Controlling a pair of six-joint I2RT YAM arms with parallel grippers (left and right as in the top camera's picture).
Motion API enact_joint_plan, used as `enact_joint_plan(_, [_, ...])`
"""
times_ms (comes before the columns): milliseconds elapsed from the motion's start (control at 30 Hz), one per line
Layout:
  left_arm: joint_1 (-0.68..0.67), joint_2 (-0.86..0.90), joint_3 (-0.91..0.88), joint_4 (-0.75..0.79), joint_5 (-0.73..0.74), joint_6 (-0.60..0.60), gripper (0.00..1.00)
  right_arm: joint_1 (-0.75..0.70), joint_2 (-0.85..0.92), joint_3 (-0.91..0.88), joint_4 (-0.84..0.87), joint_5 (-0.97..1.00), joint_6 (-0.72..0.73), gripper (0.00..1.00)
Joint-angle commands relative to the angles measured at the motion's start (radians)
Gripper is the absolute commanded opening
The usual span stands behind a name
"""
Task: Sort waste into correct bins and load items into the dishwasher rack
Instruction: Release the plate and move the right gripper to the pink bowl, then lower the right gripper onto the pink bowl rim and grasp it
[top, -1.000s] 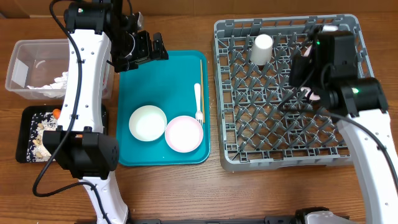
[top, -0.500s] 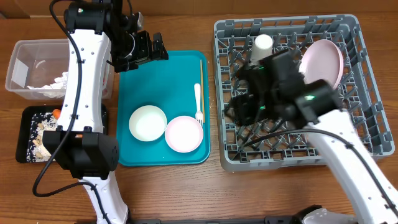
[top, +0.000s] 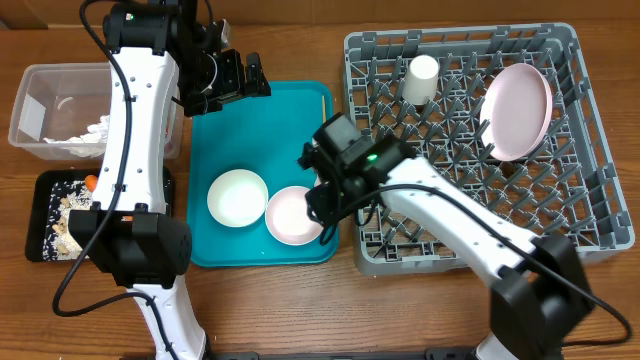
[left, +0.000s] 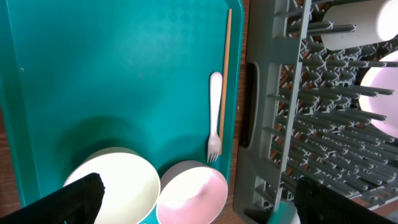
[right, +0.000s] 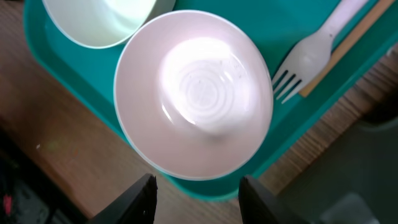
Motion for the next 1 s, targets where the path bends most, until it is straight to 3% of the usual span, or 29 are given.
enact_joint_plan(0, [-0.006, -0.032, 0.022, 0.004, 0.0, 0.008, 1.0, 0.02, 0.04, -0.006, 0.051, 0.05, -0.031, 0.46])
enact_joint_plan(267, [-0.006, -0.032, 0.022, 0.004, 0.0, 0.008, 1.0, 0.023, 0.048, -0.008, 0.156, 0.159, -0.052, 0.45])
enact_joint_plan(967, [-0.006, -0.032, 0.022, 0.004, 0.0, 0.008, 1.0, 0.023, 0.054, -0.137, 0.385, 0.156, -0.06, 0.44])
